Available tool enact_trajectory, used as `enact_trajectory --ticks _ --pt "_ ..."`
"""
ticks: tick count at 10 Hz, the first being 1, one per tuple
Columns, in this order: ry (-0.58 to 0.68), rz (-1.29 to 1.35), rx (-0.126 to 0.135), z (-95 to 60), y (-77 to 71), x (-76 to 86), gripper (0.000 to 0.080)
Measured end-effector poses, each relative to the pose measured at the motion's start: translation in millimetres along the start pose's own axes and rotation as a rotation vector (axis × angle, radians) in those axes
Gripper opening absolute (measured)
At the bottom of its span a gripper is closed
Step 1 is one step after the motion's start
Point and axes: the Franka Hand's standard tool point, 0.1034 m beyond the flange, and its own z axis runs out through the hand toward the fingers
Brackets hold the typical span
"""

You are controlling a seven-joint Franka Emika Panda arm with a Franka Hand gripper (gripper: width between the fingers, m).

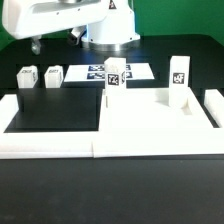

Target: Assemble square table

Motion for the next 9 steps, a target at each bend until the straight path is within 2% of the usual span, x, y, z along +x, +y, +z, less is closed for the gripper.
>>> enact_trajectory --ticks 4,5,6,7,8,9 --pt "0.003 0.219 0.010 0.2 -4.5 3.8 0.0649" --pt "0.008 0.299 0.016 4.3 -5.9 3.3 0.0649" --pt "0.030 0.429 0.058 28.2 -12.6 -8.6 0.0649" --pt "0.009 0.448 0.096 43.7 -14.5 -26.7 0.0649" --pt "0.004 0.491 0.145 53.1 -10.7 -36.3 0.0649" --pt "-0.017 0.539 0.204 56.3 -0.1 -44.4 0.0649"
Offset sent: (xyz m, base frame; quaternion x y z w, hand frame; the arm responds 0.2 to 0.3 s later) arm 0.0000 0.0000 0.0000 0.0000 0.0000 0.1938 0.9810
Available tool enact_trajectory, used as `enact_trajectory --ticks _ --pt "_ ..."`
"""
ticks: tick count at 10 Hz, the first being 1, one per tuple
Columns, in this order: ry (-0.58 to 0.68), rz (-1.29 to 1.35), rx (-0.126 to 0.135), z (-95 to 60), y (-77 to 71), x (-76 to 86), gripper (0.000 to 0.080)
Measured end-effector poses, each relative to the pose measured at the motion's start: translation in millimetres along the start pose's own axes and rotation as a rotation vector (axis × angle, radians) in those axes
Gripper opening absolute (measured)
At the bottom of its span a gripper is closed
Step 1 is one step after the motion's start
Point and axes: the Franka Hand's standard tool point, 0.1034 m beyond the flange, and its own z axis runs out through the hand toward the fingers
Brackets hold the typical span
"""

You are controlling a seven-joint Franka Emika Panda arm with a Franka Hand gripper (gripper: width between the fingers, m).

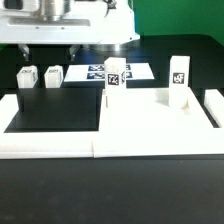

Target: Assemble square table

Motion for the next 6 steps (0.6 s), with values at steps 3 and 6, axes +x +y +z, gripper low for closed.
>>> enact_trajectory --ticks 3,6 --pt "-0.071 0.016 0.031 10.6 -5.3 -2.9 0.0649" --pt "-0.335 0.029 0.050 19.0 -13.1 -7.1 0.0649"
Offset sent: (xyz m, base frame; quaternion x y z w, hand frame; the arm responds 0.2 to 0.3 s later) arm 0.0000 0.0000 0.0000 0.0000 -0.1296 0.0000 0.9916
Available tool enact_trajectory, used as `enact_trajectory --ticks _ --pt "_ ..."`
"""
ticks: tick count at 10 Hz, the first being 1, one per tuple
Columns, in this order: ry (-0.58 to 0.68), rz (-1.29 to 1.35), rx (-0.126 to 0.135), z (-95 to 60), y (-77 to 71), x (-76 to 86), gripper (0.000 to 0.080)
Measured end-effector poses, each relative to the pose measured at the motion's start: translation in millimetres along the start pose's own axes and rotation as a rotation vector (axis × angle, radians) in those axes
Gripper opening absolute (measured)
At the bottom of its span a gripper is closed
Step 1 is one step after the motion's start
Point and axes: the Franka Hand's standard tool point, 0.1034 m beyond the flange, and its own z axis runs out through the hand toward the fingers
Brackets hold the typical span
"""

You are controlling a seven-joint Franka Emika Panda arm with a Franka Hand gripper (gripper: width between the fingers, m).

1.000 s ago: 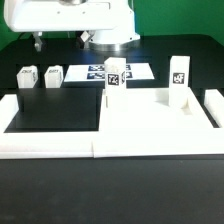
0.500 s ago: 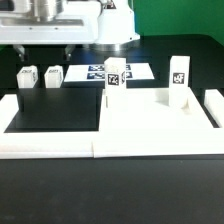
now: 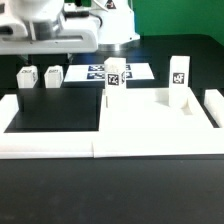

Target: Assemble square table

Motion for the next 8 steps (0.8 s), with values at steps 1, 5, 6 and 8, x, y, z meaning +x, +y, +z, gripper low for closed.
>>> enact_trajectory --ticks 1,5,6,8 --pt "-0.068 -0.006 -0.008 11.0 -5.1 7.1 0.0649" --pt "-0.096 -0.019 -0.014 18.5 -7.5 12.1 0.0649" --pt "-0.100 -0.018 -0.013 20.1 -7.9 11.4 0.0649" --pt "-0.171 -0.013 0.004 41.3 -10.7 3.6 0.0649"
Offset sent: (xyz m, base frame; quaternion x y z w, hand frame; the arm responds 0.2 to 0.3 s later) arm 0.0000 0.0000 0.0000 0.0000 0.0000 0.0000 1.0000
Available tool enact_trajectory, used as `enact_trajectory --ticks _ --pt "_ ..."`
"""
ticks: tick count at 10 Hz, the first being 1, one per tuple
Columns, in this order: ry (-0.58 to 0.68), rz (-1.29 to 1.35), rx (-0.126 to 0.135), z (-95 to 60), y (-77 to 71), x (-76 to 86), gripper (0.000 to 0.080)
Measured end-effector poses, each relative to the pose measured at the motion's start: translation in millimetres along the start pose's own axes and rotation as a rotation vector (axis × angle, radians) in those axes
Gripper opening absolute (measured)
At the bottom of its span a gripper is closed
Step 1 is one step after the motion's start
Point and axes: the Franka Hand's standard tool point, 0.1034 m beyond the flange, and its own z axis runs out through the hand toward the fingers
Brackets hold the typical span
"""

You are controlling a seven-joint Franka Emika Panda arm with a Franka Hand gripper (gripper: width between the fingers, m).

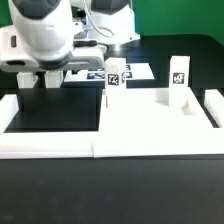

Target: Assemble square table

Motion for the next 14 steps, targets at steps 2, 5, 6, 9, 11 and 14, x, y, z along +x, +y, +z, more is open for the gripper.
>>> enact_trajectory --ticks 2,5,6,9,11,14 --pt "-0.029 -0.003 0.001 11.4 -0.4 1.5 0.0649" --pt "-0.029 -0.008 -0.002 11.7 -1.7 2.2 0.0523" --pt "-0.029 -0.009 -0.002 11.7 -1.9 2.2 0.0387" --pt "-0.029 -0.013 -0.003 11.7 -2.2 2.3 0.0287" --pt "-0.029 -0.014 -0.003 11.7 -2.3 2.3 0.0287" --pt "-0.056 -0.052 0.000 -19.0 -3.8 -13.1 0.0287"
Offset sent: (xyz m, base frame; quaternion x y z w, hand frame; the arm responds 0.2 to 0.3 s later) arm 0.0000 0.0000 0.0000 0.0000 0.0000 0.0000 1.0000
